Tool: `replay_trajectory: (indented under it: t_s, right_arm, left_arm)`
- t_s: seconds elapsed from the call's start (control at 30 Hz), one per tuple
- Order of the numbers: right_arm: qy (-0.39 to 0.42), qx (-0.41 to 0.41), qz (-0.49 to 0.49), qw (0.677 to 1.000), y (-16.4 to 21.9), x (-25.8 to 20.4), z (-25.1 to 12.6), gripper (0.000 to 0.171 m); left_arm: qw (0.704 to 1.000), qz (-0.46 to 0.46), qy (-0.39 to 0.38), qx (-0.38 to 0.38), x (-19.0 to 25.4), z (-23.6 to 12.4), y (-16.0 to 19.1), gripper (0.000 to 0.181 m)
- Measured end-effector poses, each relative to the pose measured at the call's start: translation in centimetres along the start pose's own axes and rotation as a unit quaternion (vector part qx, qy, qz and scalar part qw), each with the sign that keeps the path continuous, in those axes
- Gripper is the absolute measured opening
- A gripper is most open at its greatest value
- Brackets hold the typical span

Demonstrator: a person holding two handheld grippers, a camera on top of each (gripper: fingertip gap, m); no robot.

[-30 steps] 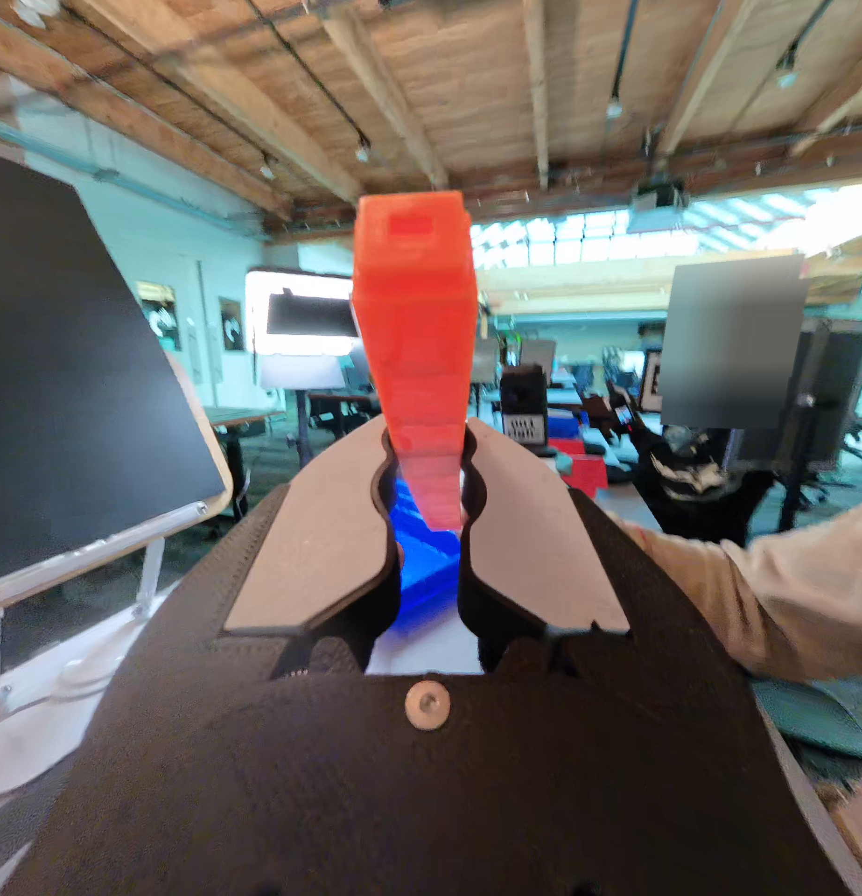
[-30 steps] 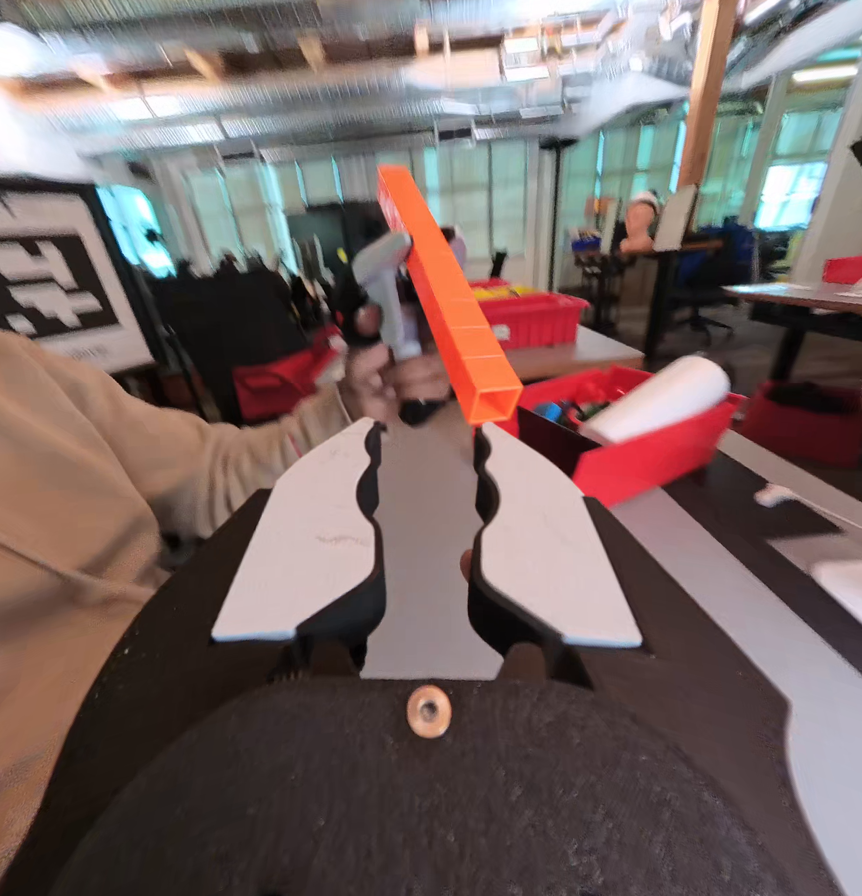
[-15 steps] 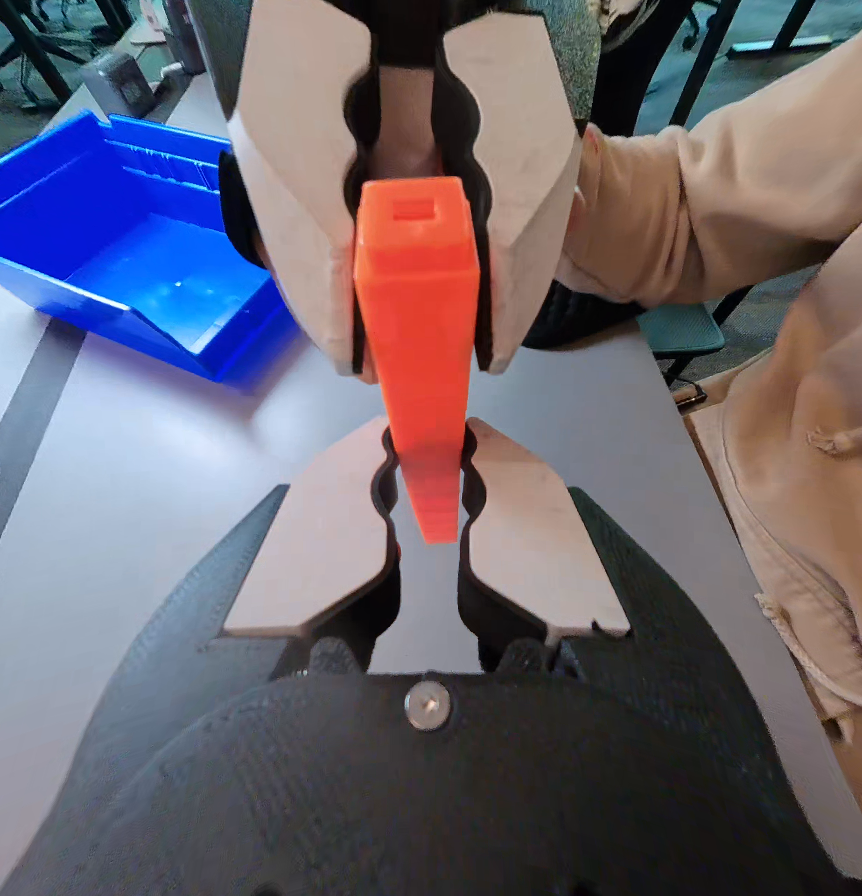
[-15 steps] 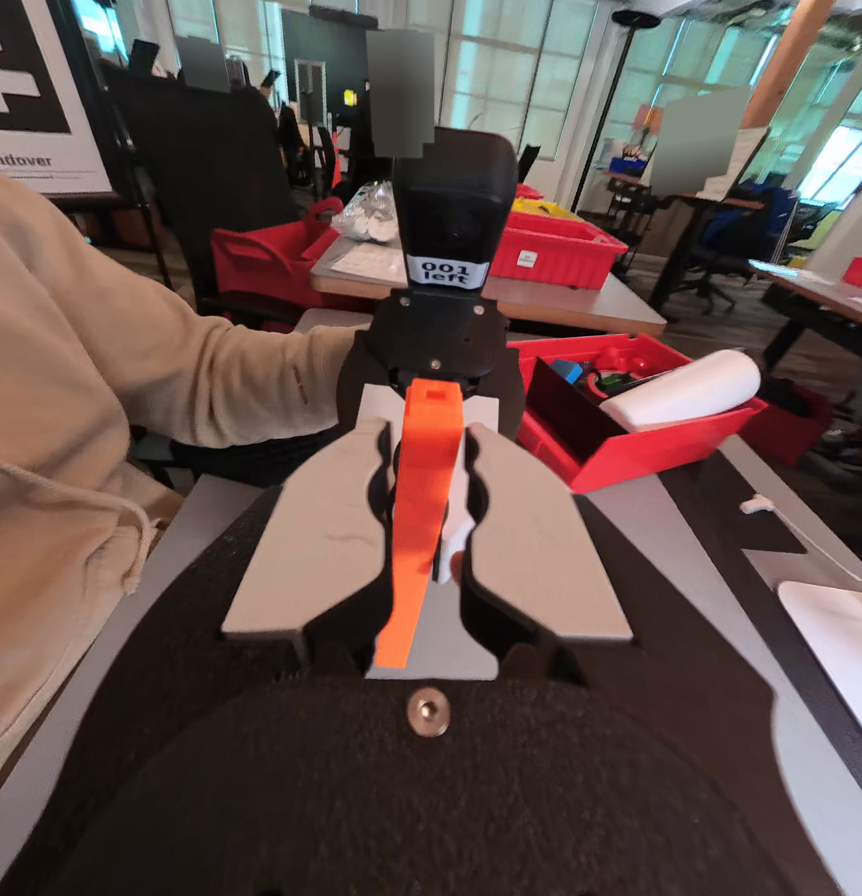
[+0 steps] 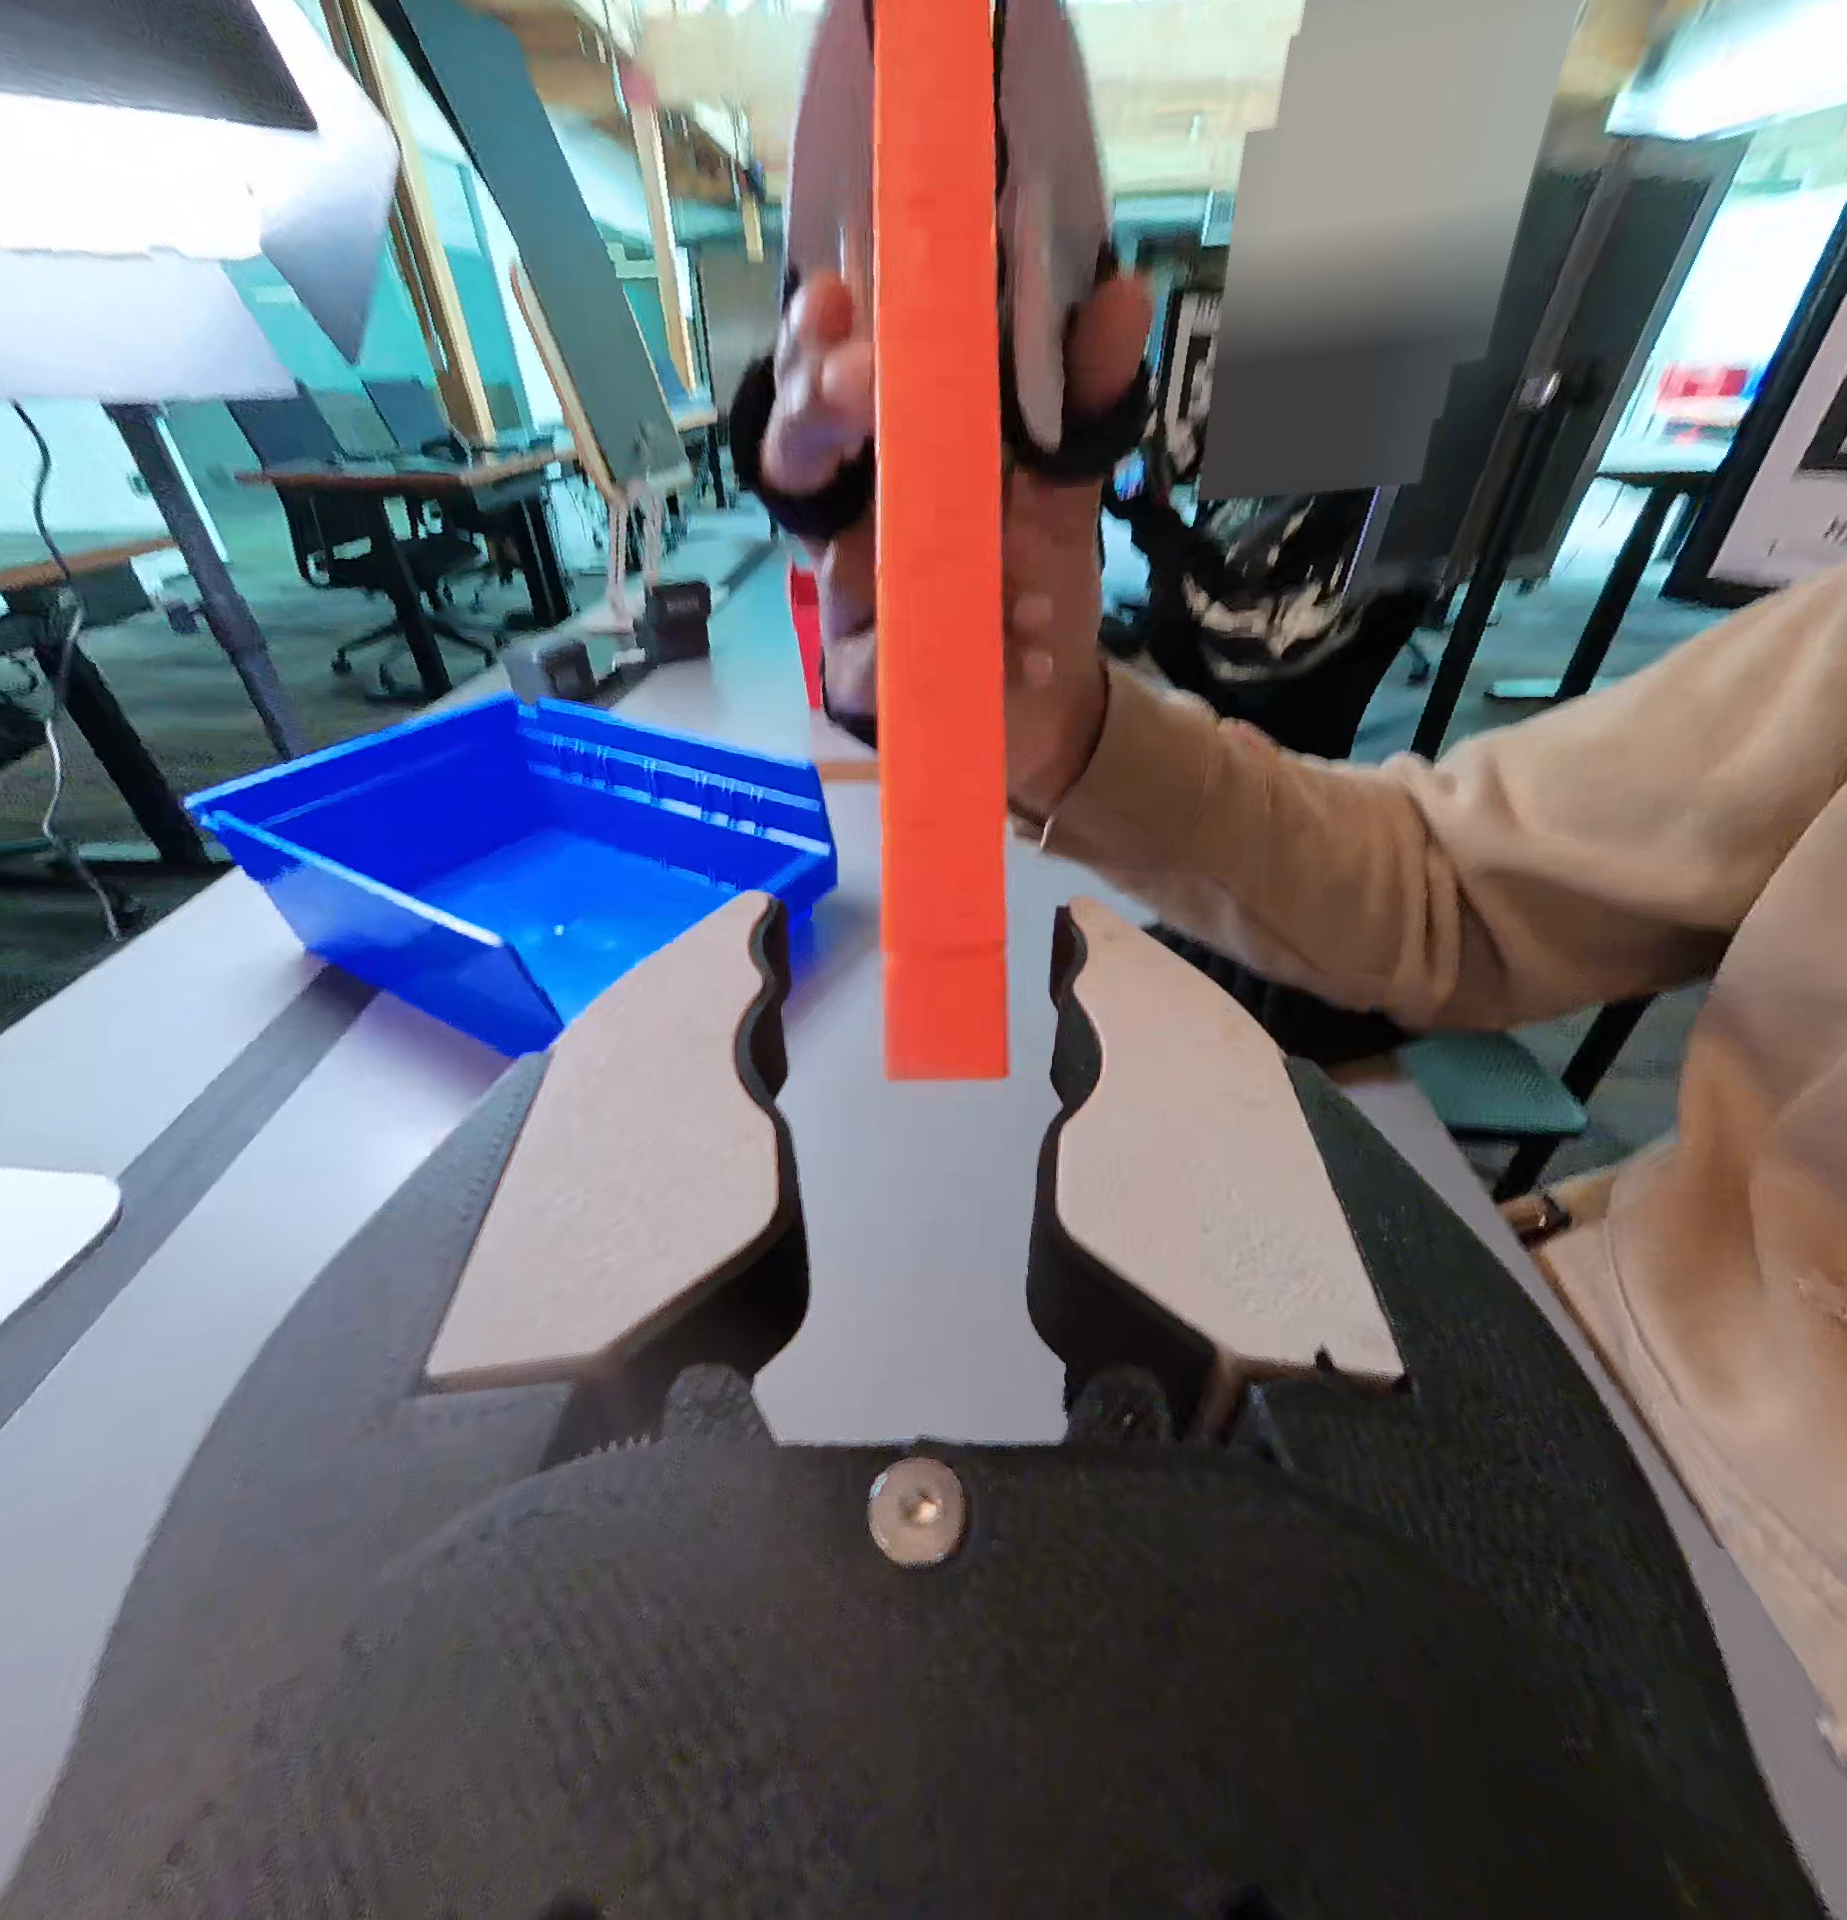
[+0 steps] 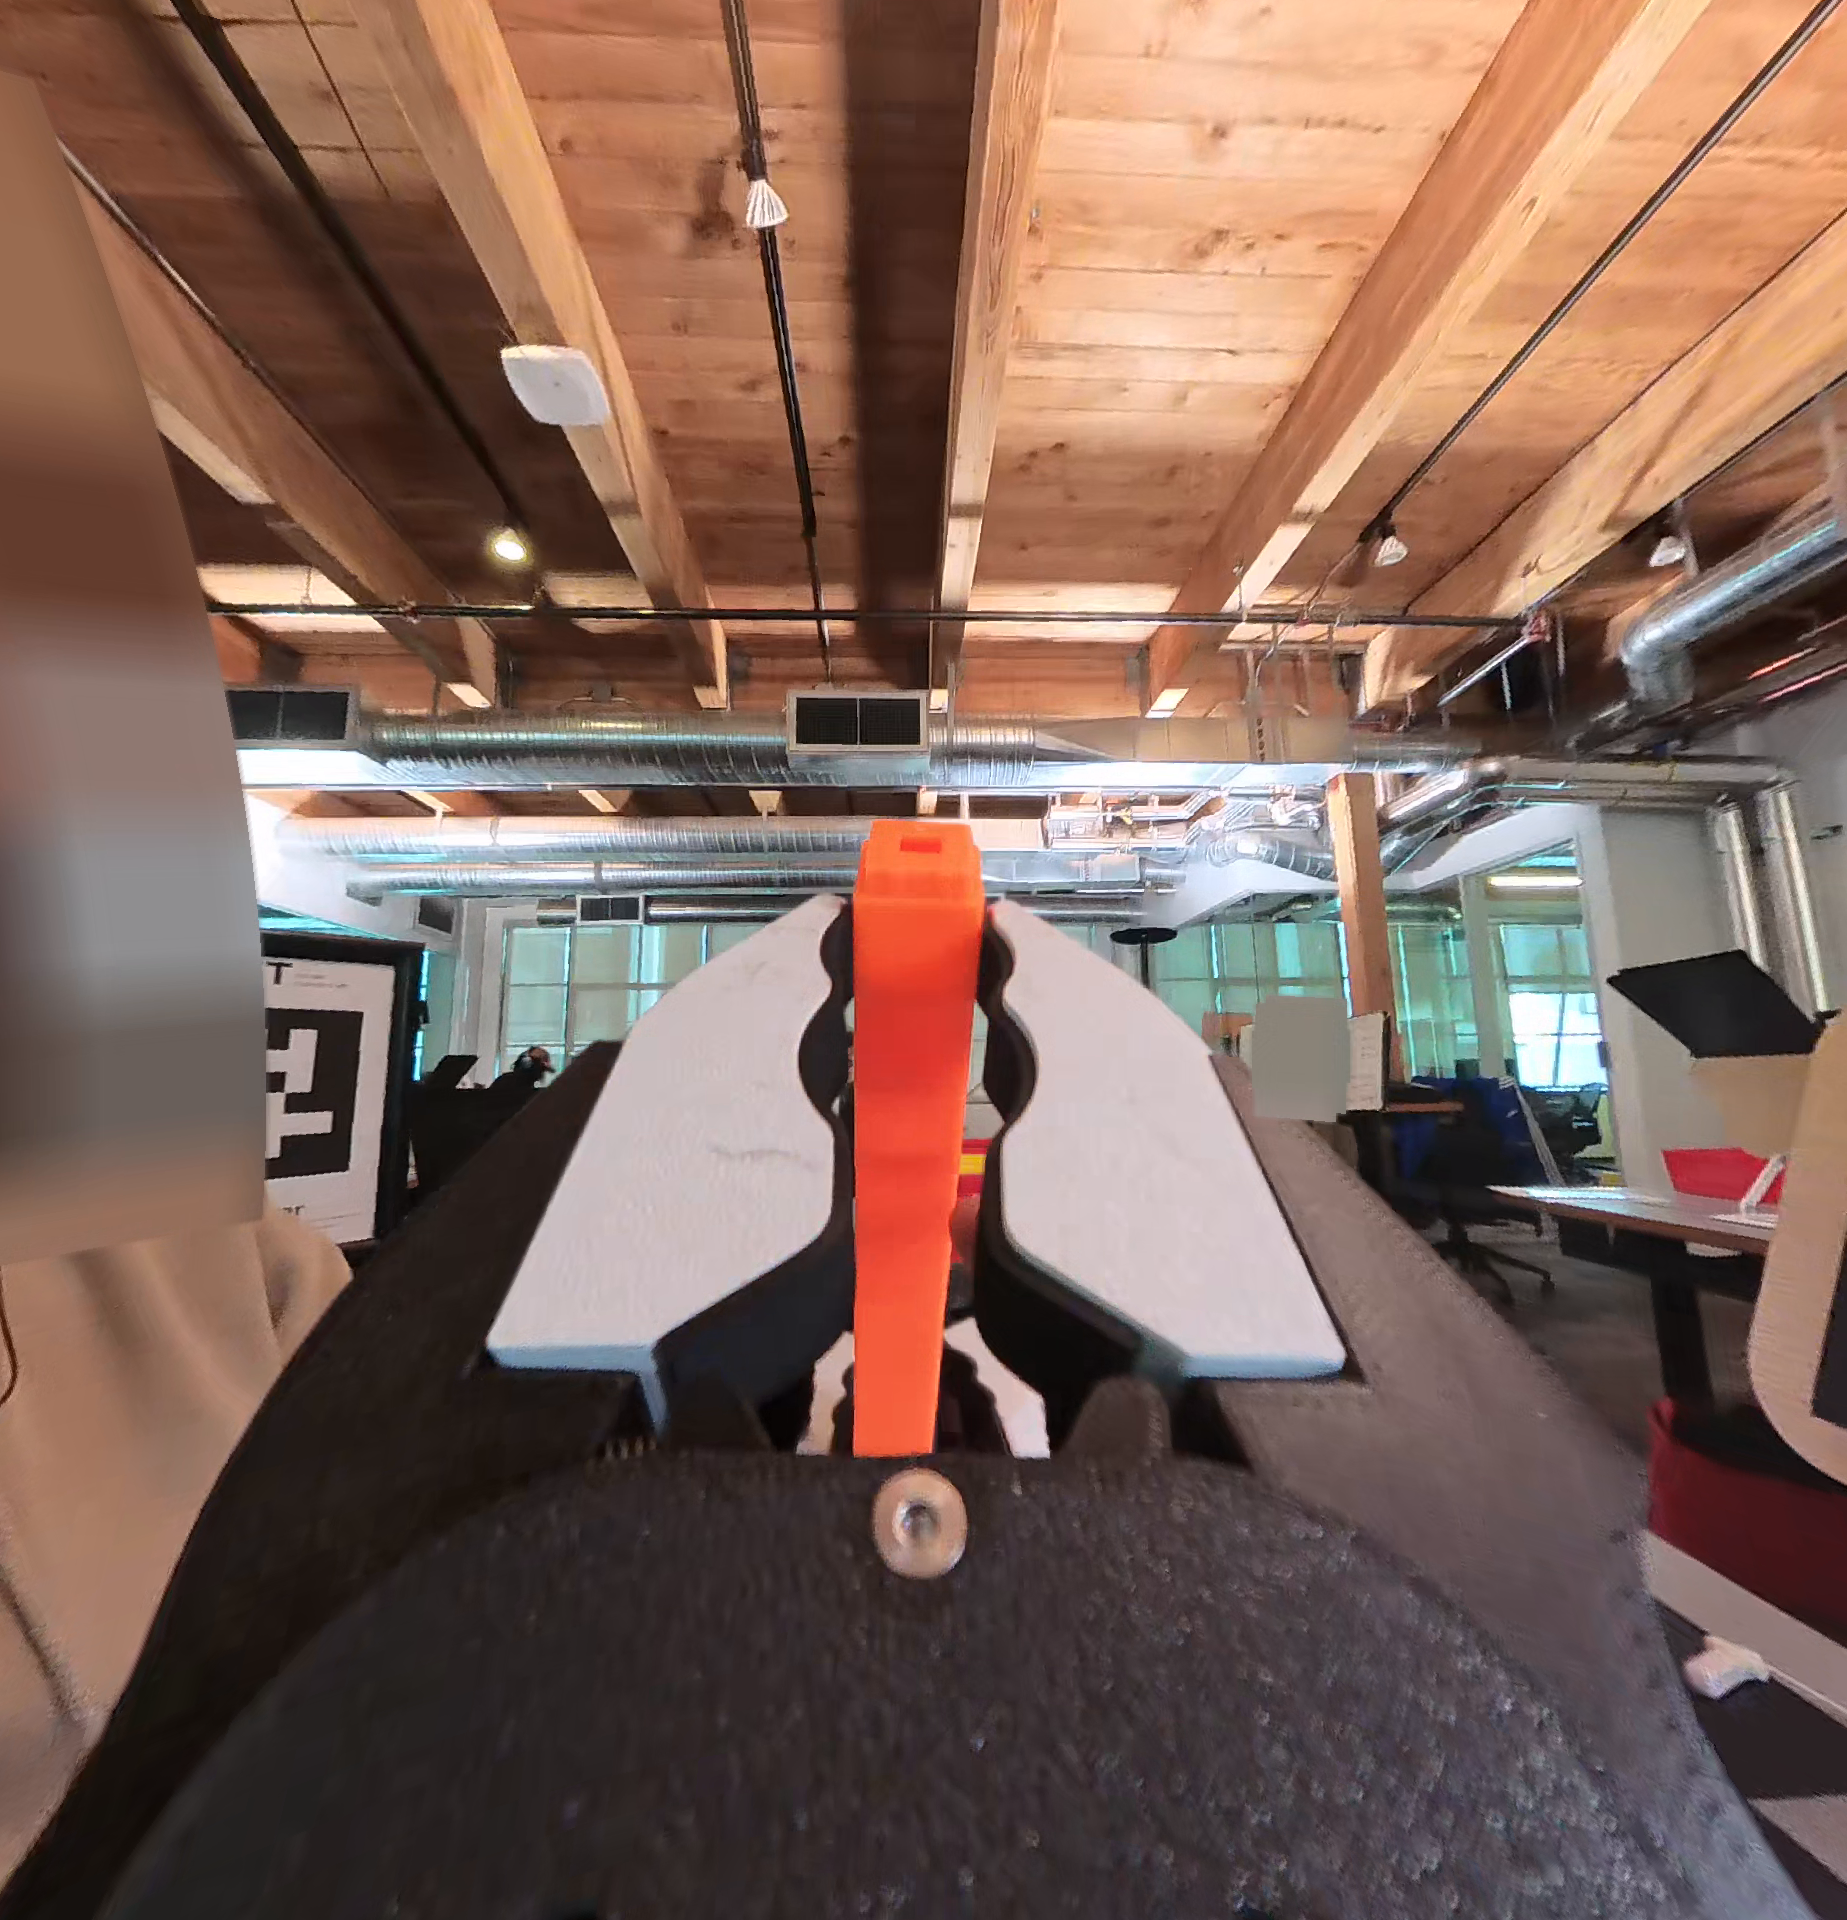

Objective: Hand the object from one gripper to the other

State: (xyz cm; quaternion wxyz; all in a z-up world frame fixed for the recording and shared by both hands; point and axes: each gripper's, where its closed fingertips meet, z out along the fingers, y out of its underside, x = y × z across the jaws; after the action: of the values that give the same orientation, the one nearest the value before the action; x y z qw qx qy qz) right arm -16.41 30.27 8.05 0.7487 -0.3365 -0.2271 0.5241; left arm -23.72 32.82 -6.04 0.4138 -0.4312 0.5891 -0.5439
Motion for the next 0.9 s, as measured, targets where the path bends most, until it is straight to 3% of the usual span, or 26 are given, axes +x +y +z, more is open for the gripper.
replay_trajectory:
  t_s: [0.13, 0.23, 0.4, 0.53, 0.63, 0.7, 0.77, 0.9]
  right_arm:
    - [0.001, 0.01, -0.006, 1.0, 0.4, -0.2, 0.3, 0.022]
    - [0.005, 0.029, -0.001, 1.0, 0.7, -0.1, 0.5, 0.022]
    - [0.017, 0.052, -0.001, 0.998, 0.2, 0.1, 0.4, 0.022]
    - [0.019, 0.063, 0.011, 0.998, 0.6, 0.2, 0.4, 0.022]
    - [0.015, 0.07, 0.04, 0.997, 1.0, 0.6, 0.4, 0.022]
    - [0.017, 0.03, 0.045, 0.998, 1.6, 1.1, 0.3, 0.022]
    - [0.007, -0.065, 0.023, 0.998, 3.3, 1.2, 0.0, 0.022]
    - [-0.004, -0.272, -0.065, 0.96, 7.5, 0.8, -1.5, 0.027]
  left_arm:
    - [0.998, -0.008, -0.007, 0.056, 0.2, -0.2, -1.9, 0.033]
    - [0.999, 0.01, -0.029, 0.041, -0.1, 0.2, -1.4, 0.045]
    - [0.998, -0.016, 0.019, 0.065, 1.0, 1.6, -0.2, 0.049]
    - [0.993, -0.007, -0.016, 0.121, 1.0, 2.5, -1.3, 0.024]
    - [0.995, -0.011, -0.024, 0.1, 0.5, 1.5, -1.8, 0.024]
    - [0.998, -0.023, -0.008, 0.066, 0.2, 0.1, -2.1, 0.023]
    - [0.998, -0.053, 0.026, -0.011, 0.4, -1.4, -1.4, 0.023]
    - [0.992, -0.039, 0.024, -0.117, 0.5, -4.2, 0.1, 0.023]
